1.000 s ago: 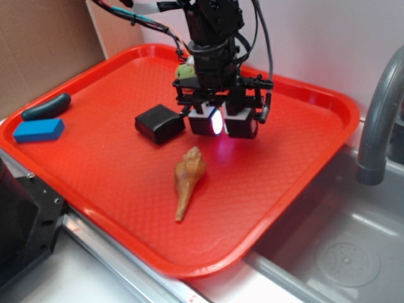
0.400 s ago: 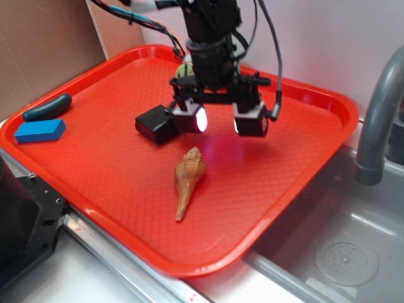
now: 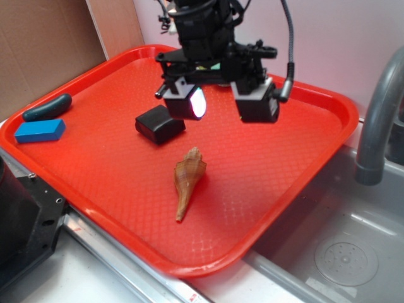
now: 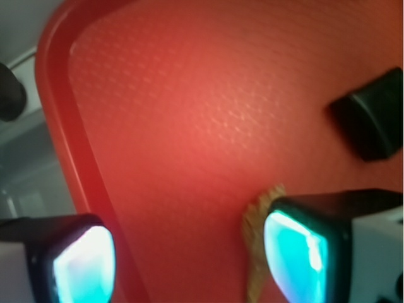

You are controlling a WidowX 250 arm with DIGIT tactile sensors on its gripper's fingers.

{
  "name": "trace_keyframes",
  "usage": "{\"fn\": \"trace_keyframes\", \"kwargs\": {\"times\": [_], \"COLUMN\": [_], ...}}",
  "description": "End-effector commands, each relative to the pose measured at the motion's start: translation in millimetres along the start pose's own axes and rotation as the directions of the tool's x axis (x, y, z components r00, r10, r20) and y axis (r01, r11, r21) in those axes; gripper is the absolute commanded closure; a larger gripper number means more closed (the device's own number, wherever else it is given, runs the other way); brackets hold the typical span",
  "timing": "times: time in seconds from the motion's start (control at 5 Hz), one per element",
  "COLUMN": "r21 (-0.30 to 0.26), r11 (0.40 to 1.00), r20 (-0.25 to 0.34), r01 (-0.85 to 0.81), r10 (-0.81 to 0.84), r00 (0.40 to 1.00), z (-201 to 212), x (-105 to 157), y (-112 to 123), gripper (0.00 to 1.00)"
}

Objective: Grab the shell.

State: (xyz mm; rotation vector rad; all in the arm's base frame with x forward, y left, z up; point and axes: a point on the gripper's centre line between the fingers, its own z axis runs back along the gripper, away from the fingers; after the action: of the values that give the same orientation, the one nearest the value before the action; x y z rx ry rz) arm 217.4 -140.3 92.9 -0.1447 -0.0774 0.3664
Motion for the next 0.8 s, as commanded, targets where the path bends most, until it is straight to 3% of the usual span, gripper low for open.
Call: {"fn": "trace_keyframes", "kwargs": {"times": [0.0,0.6], "r21": [-0.022,-0.023], "r11": [1.0,0.996], "r20": [0.05,0.05], "r01": [-0.015,-0.082], "r10": [0.016,0.083], "r00": [0.999,0.995], "z": [-6,-22], "x": [-28,-29], "y": [0,33], "gripper": [0.0,0.0]}}
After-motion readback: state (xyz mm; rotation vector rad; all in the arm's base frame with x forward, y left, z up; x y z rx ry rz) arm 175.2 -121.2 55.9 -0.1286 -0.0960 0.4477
